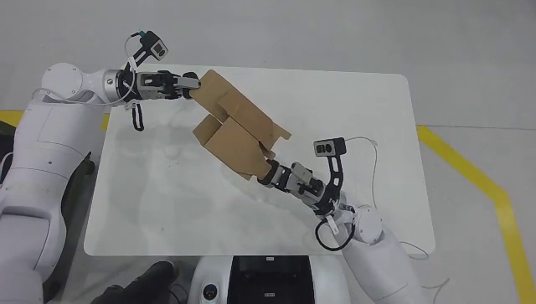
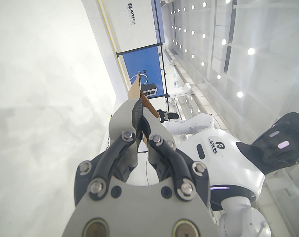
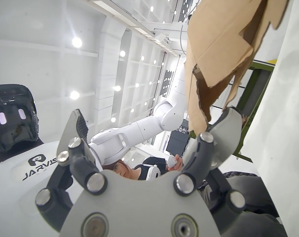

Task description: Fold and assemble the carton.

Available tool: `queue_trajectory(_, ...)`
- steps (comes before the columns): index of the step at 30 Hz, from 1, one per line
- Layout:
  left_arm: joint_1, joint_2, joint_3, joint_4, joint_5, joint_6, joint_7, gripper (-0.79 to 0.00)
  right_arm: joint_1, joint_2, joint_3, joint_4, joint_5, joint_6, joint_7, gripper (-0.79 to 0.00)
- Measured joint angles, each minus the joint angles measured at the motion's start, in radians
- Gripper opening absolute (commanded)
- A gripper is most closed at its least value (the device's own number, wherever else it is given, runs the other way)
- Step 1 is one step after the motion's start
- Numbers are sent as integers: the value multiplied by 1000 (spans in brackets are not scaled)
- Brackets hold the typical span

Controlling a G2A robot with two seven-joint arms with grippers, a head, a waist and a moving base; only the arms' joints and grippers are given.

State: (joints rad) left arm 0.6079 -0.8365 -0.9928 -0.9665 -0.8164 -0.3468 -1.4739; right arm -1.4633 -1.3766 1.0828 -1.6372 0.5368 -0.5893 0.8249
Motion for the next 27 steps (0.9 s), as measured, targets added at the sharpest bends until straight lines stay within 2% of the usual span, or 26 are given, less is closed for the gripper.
queue_trajectory(19, 0, 0, 0, 0, 0, 0, 0, -785, 13, 4, -14, -26, 148, -43, 26, 0)
queue_trajectory(27, 0, 0, 0, 0, 0, 0, 0, -785, 14, 6, -14, -40, 140, -63, 28, 0)
